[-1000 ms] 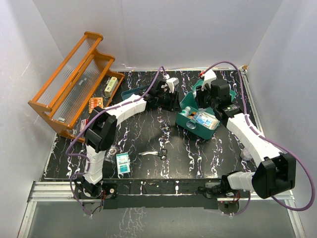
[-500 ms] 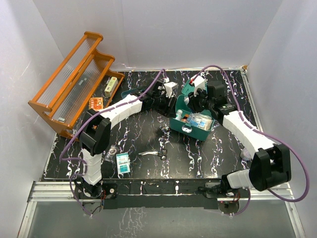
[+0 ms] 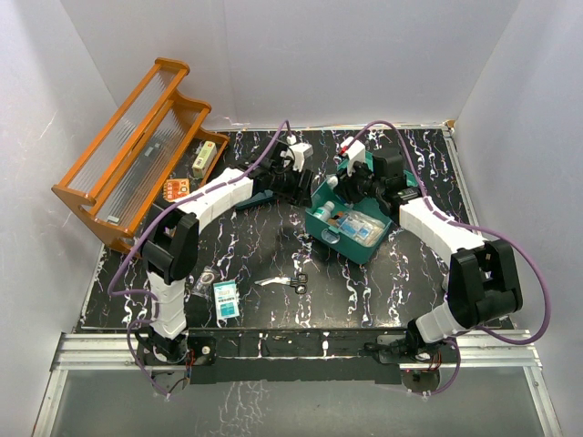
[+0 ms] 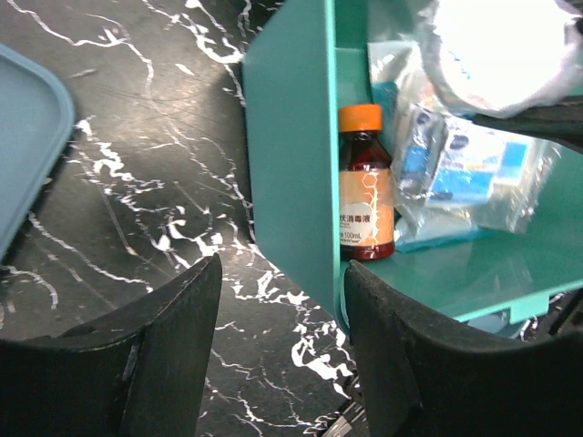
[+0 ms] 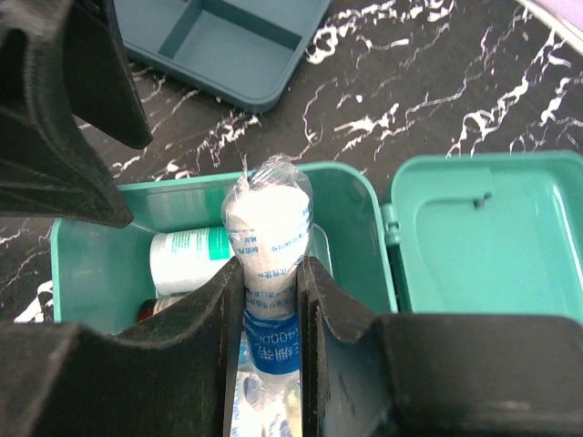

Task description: Organize the medicine kit

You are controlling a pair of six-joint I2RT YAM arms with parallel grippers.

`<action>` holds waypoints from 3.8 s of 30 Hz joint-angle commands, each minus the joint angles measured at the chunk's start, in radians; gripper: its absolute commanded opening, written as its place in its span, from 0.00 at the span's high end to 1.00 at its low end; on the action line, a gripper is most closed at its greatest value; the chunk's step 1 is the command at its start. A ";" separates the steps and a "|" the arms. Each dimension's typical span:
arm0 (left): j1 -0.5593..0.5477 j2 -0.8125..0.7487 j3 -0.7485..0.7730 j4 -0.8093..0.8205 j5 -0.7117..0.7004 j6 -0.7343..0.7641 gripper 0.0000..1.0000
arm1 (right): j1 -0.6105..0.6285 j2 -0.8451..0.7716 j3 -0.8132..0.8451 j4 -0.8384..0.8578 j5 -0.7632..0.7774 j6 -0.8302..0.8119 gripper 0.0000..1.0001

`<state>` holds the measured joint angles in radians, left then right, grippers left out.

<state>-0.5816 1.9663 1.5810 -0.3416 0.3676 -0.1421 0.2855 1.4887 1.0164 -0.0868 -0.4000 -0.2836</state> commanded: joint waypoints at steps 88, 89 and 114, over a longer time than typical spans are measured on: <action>0.178 -0.201 -0.124 0.094 -0.026 -0.157 0.19 | 0.082 0.222 -0.041 0.310 0.330 0.008 0.63; 0.178 -0.205 -0.123 0.091 -0.033 -0.156 0.19 | 0.083 0.216 -0.036 0.307 0.339 0.013 0.61; 0.178 -0.240 -0.157 0.081 -0.084 -0.147 0.20 | 0.082 0.246 -0.029 0.333 0.304 0.027 0.81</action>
<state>-0.4076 1.7893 1.4330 -0.2470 0.2886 -0.2985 0.3710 1.7172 0.9535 0.1703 -0.0761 -0.2420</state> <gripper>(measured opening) 0.807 0.214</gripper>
